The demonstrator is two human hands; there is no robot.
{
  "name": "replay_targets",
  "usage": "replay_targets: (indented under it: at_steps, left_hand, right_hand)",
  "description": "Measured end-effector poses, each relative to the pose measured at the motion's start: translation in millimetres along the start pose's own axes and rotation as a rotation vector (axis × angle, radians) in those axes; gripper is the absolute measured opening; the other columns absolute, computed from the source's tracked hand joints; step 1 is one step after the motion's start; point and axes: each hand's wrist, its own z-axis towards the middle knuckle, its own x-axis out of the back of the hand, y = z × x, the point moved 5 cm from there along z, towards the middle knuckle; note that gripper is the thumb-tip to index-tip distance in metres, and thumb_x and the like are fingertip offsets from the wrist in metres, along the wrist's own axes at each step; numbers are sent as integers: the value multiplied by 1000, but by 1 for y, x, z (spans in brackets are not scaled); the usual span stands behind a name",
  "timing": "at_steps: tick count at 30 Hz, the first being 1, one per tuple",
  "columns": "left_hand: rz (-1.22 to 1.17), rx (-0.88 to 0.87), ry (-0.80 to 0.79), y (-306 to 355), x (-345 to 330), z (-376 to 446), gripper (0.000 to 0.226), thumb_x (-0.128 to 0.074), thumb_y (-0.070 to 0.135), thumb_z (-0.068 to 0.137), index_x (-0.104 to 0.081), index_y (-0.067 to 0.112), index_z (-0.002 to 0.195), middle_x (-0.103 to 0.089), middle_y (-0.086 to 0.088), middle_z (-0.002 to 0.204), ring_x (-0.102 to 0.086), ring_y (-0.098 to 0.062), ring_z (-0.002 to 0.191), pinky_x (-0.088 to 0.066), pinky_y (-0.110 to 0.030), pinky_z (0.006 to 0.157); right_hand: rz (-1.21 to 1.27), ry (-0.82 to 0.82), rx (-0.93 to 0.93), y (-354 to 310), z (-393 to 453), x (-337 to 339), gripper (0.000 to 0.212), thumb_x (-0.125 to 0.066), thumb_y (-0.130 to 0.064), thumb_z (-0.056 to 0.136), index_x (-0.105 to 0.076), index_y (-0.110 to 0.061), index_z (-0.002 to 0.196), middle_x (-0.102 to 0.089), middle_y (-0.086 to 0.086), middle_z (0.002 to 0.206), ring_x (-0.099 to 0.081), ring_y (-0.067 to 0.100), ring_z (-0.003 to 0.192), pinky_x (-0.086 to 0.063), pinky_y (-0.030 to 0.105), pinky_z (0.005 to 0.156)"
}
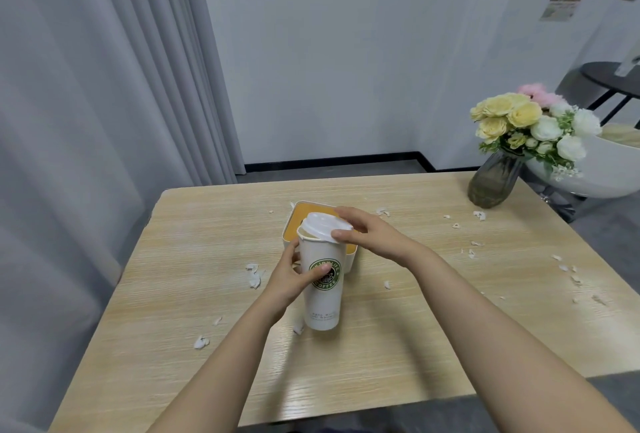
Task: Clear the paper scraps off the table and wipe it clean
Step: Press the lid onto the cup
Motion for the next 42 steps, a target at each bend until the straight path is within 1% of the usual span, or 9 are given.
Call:
replay_targets:
  at_steps: [3, 10, 14, 18, 21, 23, 27, 32, 42]
  left_hand:
    - [8, 8, -1, 2, 0, 3, 88, -82, 46, 54, -41, 36, 131, -54, 4, 121, -59, -14, 106, -50, -32, 85]
    - [4, -10, -7, 3, -3, 5, 78, -83, 29, 68, -37, 33, 132, -52, 3, 123, -58, -10, 102, -49, -26, 80]
    - [45, -27, -3, 3, -7, 5, 73, -79, 23, 73, -36, 31, 132, -51, 4, 122, -57, -4, 99, -48, -22, 78]
    - [92, -38, 5, 2, -13, 7, 78, -80, 26, 72, -35, 28, 135, -52, 3, 125, -57, -14, 105, -48, -27, 84]
    - [90, -38, 0, 1, -17, 9, 71, -79, 25, 73, -36, 31, 129, -52, 1, 124, -57, -16, 105, -47, -26, 81]
    - [88, -30, -1, 0, -19, 11, 73, -80, 26, 73, -36, 29, 131, -52, 1, 124, -57, -16, 105, -47, -27, 83]
    - [67, 3, -16, -3, -20, 14, 78, -82, 27, 70, -34, 30, 132, -51, 1, 124, -56, -17, 108, -46, -33, 88]
    - [69, -2, 1, -4, -22, 17, 86, -82, 28, 70, -31, 28, 139, -50, 1, 124, -57, -17, 107, -47, -33, 87]
    - [256, -113, 57, 9, -33, 24, 82, -79, 27, 74, -28, 18, 137, -47, 6, 115, -52, -15, 103, -41, -27, 81]
  right_hand:
    - [31, 40, -10, -1, 1, -1, 51, -65, -30, 87, -49, -17, 134, -50, -8, 132, -50, 7, 117, -36, 20, 97]
    - [67, -26, -77, 10, -3, 3, 55, -61, -27, 90, -42, -15, 141, -41, -1, 146, -42, 10, 125, -31, 23, 96]
    - [44, 81, -73, 10, -5, 5, 57, -69, -33, 83, -51, -14, 133, -49, 1, 138, -50, 15, 120, -38, 26, 95]
    - [-12, 142, -48, 11, -6, 4, 56, -68, -27, 85, -50, 12, 122, -48, 25, 128, -47, 31, 118, -38, 38, 99]
    - [-21, 150, -76, 15, -5, 0, 61, -69, -37, 82, -51, -4, 131, -39, 8, 140, -39, 16, 125, -30, 24, 98]
    - [2, 132, -106, 19, -5, -1, 65, -67, -41, 83, -45, -12, 137, -36, 2, 145, -37, 13, 129, -28, 24, 101]
    - [127, 47, -149, 26, -8, 1, 62, -55, -37, 92, -33, -14, 145, -33, 1, 151, -33, 13, 135, -26, 28, 110]
    - [99, 135, -110, 25, -5, 5, 62, -61, -35, 89, -40, -12, 142, -41, 1, 146, -40, 14, 130, -31, 22, 96]
    - [140, 255, -84, 36, -6, 9, 63, -70, -34, 82, -46, -17, 138, -48, -6, 135, -49, 12, 114, -38, 23, 92]
